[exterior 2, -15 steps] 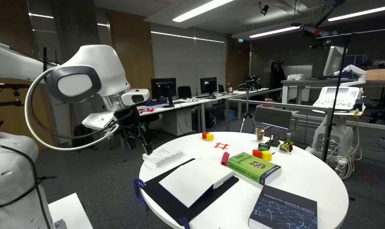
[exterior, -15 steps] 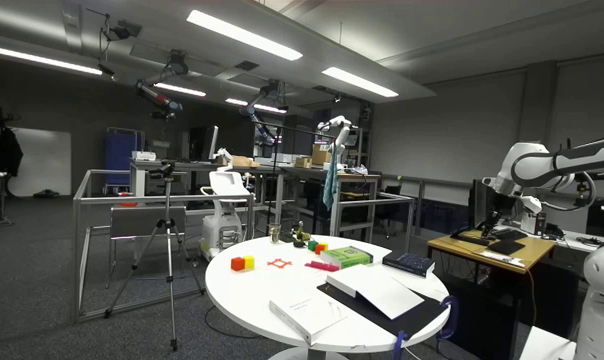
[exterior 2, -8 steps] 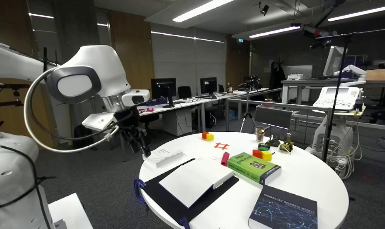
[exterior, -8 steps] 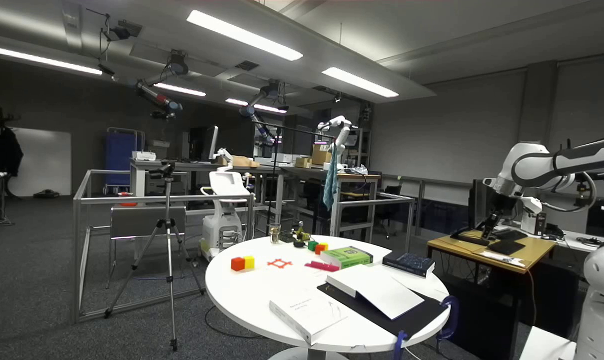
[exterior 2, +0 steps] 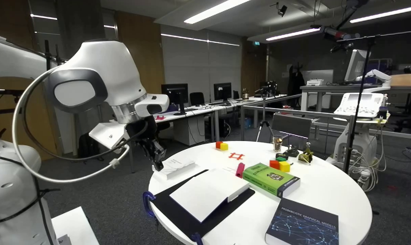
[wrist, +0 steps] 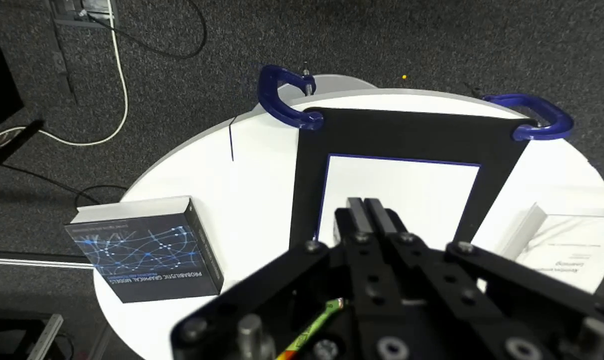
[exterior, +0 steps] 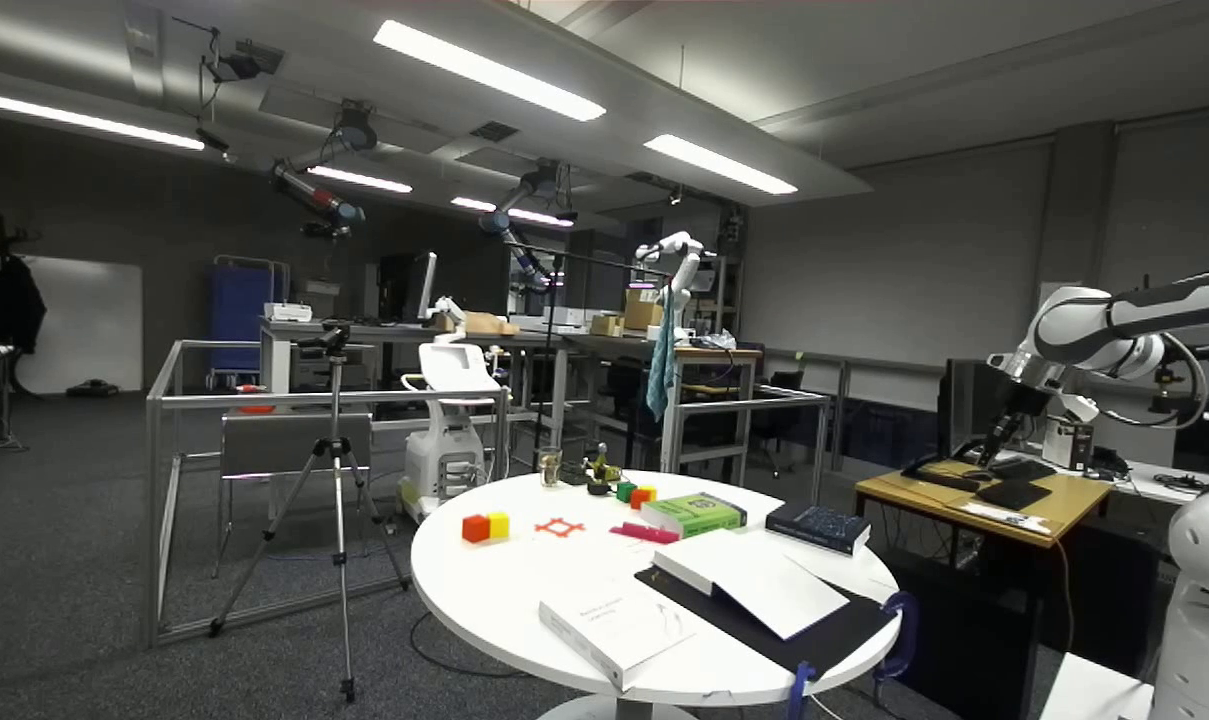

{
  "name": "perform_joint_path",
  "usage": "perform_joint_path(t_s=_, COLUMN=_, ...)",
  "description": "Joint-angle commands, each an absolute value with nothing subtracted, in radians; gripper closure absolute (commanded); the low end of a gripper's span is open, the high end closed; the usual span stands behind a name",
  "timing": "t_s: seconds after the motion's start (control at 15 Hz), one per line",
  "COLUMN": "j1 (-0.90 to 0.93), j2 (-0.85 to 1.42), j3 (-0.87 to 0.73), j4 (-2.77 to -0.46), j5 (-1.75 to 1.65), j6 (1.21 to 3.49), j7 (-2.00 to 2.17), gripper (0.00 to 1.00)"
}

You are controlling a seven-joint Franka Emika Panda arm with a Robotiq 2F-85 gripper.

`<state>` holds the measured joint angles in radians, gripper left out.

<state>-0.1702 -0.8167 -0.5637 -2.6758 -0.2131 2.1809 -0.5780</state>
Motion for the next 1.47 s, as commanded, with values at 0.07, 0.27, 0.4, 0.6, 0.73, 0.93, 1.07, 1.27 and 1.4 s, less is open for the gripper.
perform_joint_path(t_s=0.07, j1=-0.104, j2=-0.667, j3=-0.666, j4=-2.530, j5=-0.123, j6=2.154, j7=-0.734, gripper=1.00)
perform_joint_path(t_s=0.27, j1=-0.036, j2=-0.567, j3=-0.738, j4=-2.442, j5=-0.034, j6=2.125, j7=-0.848, gripper=1.00)
perform_joint_path(t_s=0.4, j1=0.007, j2=-0.490, j3=-0.782, j4=-2.383, j5=0.039, j6=2.100, j7=-0.919, gripper=1.00)
perform_joint_path(t_s=0.6, j1=0.049, j2=-0.378, j3=-0.830, j4=-2.303, j5=0.160, j6=2.044, j7=-1.023, gripper=1.00)
perform_joint_path(t_s=0.73, j1=0.058, j2=-0.303, j3=-0.850, j4=-2.255, j5=0.243, j6=2.000, j7=-1.086, gripper=1.00)
perform_joint_path(t_s=0.93, j1=0.037, j2=-0.189, j3=-0.859, j4=-2.197, j5=0.365, j6=1.936, j7=-1.186, gripper=1.00)
perform_joint_path(t_s=1.07, j1=0.006, j2=-0.114, j3=-0.854, j4=-2.163, j5=0.436, j6=1.890, j7=-1.252, gripper=1.00)
perform_joint_path(t_s=1.27, j1=-0.065, j2=0.004, j3=-0.824, j4=-2.105, j5=0.533, j6=1.816, j7=-1.341, gripper=1.00)
perform_joint_path(t_s=1.4, j1=-0.128, j2=0.082, j3=-0.787, j4=-2.062, j5=0.587, j6=1.773, j7=-1.388, gripper=1.00)
